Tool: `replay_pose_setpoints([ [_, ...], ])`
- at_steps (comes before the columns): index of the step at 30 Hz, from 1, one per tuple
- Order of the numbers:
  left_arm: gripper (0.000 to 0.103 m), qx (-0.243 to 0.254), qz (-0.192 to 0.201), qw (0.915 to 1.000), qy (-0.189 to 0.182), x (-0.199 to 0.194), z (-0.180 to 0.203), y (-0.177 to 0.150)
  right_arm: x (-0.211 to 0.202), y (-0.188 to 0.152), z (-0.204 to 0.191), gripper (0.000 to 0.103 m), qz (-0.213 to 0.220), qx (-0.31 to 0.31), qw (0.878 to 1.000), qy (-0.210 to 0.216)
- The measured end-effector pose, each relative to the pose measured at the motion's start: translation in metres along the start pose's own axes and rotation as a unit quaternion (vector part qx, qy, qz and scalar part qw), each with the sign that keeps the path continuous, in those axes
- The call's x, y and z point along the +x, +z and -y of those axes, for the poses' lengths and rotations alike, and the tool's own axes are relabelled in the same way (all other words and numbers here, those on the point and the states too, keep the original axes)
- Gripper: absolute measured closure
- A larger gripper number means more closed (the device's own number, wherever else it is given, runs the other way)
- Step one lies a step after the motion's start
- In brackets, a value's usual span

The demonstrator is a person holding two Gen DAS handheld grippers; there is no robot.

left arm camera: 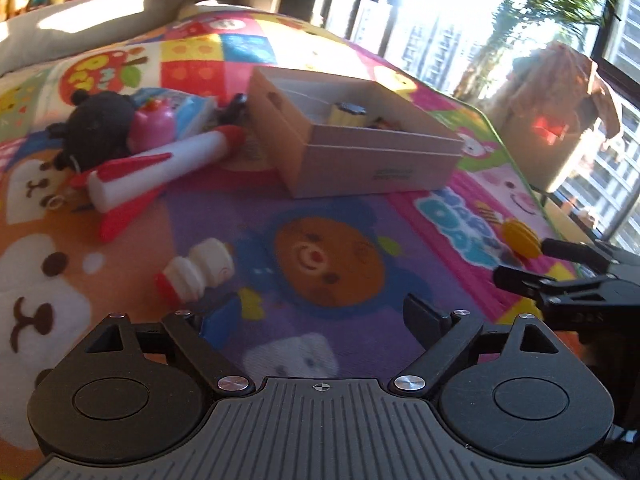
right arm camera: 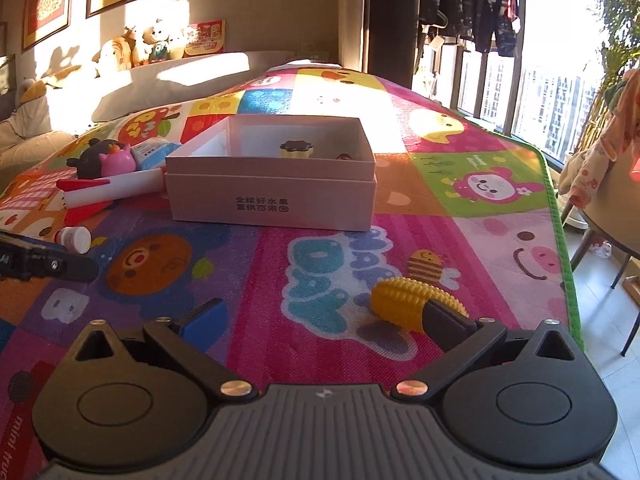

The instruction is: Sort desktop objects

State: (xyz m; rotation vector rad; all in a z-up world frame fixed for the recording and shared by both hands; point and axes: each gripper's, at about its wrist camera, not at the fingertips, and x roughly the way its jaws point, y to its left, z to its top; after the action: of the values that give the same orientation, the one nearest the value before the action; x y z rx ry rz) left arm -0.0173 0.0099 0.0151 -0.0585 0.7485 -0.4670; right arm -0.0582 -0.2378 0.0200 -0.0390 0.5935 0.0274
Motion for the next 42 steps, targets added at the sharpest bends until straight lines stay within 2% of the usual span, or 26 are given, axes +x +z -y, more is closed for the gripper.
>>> replay_pose_setpoints([
  [2, 0.01, 0.019, 0.006, 0.9996, 0.02, -0.003, 0.009, -0.003, 0.002, -0.001, 0.003, 0.0, -0.008, 0.007, 1.0, 0.002],
  [4, 0.01, 0.027, 0.012, 0.9972, 0.069, -0.005, 0.01, -0.003, 0.004, -0.001, 0.003, 0.0, -0.012, 0.007, 1.0, 0.006],
  [6, 0.01, 0.011, 0.019, 0.9947, 0.101, -0.01, 0.005, 0.0, 0.005, -0.001, 0.002, 0.0, -0.02, 0.006, 1.0, 0.014],
  [9, 0.011, -0.029, 0.025, 0.9938, 0.105, -0.018, -0.008, 0.003, 0.007, -0.002, 0.001, 0.0, -0.029, 0.01, 0.999, 0.022],
  [14, 0.011, -0.041, 0.017, 0.9908, 0.128, -0.012, -0.016, 0.006, 0.012, -0.002, 0.001, 0.0, -0.048, 0.015, 0.998, 0.031],
  [18, 0.012, -0.066, 0.018, 0.9917, 0.108, -0.003, -0.021, 0.012, 0.016, -0.003, 0.0, 0.0, -0.069, 0.023, 0.996, 0.044],
  [23, 0.014, -0.052, 0.025, 0.9929, 0.104, 0.016, -0.018, 0.022, 0.017, -0.004, -0.002, 0.0, -0.07, 0.018, 0.997, 0.039],
  [26, 0.022, -0.046, 0.022, 0.9913, 0.121, 0.028, -0.021, 0.029, 0.017, -0.005, -0.004, 0.0, -0.071, 0.013, 0.997, 0.036],
  [29, 0.033, -0.051, 0.022, 0.9903, 0.127, 0.034, -0.025, 0.033, 0.018, -0.005, -0.006, 0.0, -0.074, 0.004, 0.997, 0.031],
  [31, 0.046, -0.048, 0.025, 0.9903, 0.128, 0.034, -0.025, 0.033, 0.018, -0.005, -0.007, 0.0, -0.075, 0.002, 0.997, 0.03],
  [33, 0.05, -0.044, 0.025, 0.9908, 0.125, 0.032, -0.025, 0.032, 0.018, -0.005, -0.007, 0.0, -0.075, 0.003, 0.997, 0.031],
  [37, 0.05, -0.032, 0.022, 0.9926, 0.115, 0.026, -0.017, 0.026, 0.019, -0.005, -0.007, 0.0, -0.079, 0.002, 0.996, 0.032],
  [42, 0.05, -0.013, 0.011, 0.9967, 0.079, 0.012, 0.006, 0.009, 0.016, -0.002, -0.002, 0.0, -0.082, -0.001, 0.995, 0.05],
])
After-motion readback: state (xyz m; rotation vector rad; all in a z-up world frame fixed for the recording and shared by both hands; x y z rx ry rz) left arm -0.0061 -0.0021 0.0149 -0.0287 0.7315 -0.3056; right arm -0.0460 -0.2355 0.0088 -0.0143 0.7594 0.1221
